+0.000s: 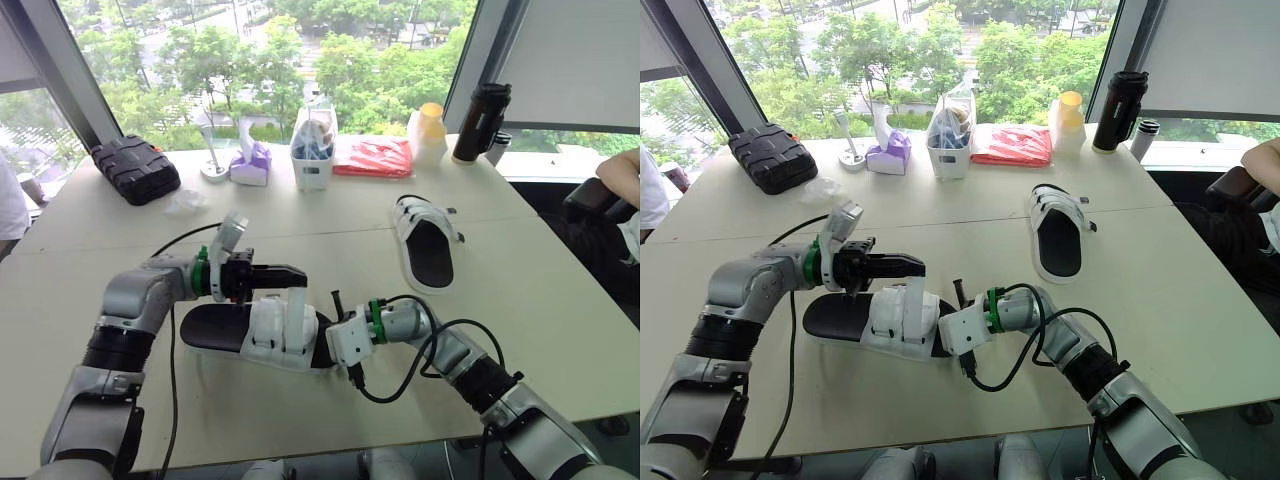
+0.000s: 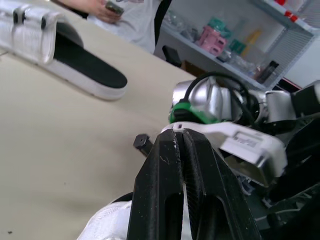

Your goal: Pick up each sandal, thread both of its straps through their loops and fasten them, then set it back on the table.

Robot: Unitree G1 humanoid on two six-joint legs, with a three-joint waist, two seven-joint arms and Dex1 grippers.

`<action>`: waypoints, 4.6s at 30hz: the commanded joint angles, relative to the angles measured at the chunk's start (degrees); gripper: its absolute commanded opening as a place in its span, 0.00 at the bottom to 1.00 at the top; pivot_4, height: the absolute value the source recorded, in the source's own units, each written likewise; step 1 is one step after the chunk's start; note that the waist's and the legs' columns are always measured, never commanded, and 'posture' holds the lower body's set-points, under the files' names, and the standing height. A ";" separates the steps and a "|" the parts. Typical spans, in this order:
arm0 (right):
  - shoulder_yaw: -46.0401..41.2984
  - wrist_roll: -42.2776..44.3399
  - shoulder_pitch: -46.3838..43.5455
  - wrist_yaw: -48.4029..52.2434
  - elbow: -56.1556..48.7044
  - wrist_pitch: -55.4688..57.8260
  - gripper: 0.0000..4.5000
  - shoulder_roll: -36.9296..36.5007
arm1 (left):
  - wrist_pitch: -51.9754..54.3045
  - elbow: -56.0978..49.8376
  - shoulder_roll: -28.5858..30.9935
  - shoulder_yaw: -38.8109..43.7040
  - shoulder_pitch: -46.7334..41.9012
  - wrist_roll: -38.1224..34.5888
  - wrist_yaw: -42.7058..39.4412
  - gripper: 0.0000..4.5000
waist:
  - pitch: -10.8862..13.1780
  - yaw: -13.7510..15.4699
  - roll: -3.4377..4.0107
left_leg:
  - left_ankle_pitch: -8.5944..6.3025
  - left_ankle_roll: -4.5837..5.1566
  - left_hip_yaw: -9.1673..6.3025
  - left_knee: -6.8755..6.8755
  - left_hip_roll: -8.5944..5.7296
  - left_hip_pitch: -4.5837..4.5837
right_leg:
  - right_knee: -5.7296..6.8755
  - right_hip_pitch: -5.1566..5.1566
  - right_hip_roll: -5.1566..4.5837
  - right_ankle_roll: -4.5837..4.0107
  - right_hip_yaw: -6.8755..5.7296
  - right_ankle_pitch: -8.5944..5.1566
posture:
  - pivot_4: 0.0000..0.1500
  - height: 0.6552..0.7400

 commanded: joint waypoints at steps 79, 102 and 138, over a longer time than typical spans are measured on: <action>-1.57 -2.65 3.18 0.97 -4.36 3.94 0.00 -3.41 | -6.21 -2.59 8.38 10.69 11.53 5.63 3.37 0.84 | 0.09 0.41 0.04 | -0.08 0.12 0.03 -0.02 -0.01 -0.12 | -0.01 -0.09 -0.09 0.08 0.00 -0.04 | 1.00 1.00; -14.31 2.49 4.10 4.11 -28.23 7.82 0.00 -20.79 | 20.89 -0.43 7.48 4.63 14.77 -6.81 7.70 0.99 | 0.34 0.40 0.09 | -0.01 0.00 0.08 0.09 -0.11 -1.04 | 0.08 -1.04 -0.14 0.03 0.01 0.00 | 1.00 1.00; -19.38 2.64 5.50 1.57 -35.60 18.67 0.00 -21.90 | -3.44 25.09 -25.34 34.92 -13.02 -9.20 50.43 0.01 | 0.60 1.85 -0.35 | 0.16 -0.31 0.14 0.36 -0.15 -1.11 | 0.11 -1.00 -0.29 0.10 0.00 0.04 | 1.00 1.00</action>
